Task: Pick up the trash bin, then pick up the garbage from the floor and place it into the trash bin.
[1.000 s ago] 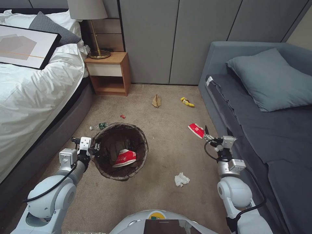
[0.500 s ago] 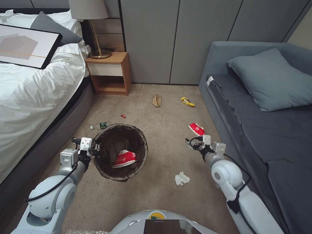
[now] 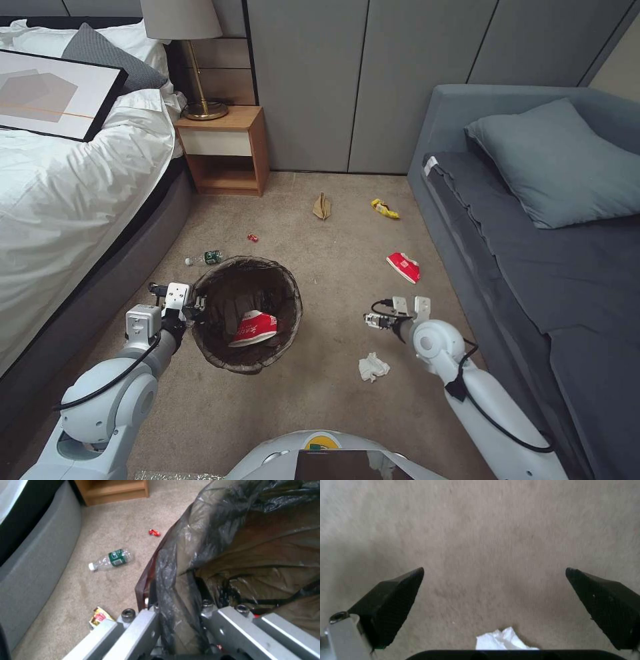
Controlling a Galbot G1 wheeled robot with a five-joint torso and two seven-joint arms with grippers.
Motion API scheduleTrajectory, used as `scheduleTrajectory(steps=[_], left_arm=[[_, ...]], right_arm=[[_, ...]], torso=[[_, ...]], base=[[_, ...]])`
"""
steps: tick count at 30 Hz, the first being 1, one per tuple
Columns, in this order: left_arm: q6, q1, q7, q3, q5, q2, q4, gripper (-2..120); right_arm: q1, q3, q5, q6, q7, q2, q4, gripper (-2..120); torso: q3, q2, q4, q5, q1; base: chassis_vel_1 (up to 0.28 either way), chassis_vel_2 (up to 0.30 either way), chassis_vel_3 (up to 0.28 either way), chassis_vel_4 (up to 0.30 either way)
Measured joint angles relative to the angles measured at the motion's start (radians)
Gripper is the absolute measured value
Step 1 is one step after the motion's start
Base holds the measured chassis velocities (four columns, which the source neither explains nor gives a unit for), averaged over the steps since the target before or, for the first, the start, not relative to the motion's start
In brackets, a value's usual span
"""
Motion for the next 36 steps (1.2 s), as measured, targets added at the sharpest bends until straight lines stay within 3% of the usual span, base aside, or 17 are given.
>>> scheduleTrajectory(steps=[6, 36], left_arm=[[-0.003, 0.000, 0.001, -0.003, 0.000, 0.001, 0.003, 0], [-0.008, -0.019, 0.009, -0.004, 0.000, -0.003, 0.024, 0]], right_arm=[[-0.036, 0.005, -0.081, 0.005, -0.018, 0.031, -0.030, 100], [-0.098, 0.003, -0.171, 0.015, -0.022, 0.132, -0.146, 100]], torso=[[0.000, 0.000, -0.0001, -0.0001, 0.000], [0.000, 0.000, 0.0000, -0.0002, 0.000]], base=[[0.000, 0.000, 0.000, 0.000], [0.000, 0.000, 0.000, 0.000]])
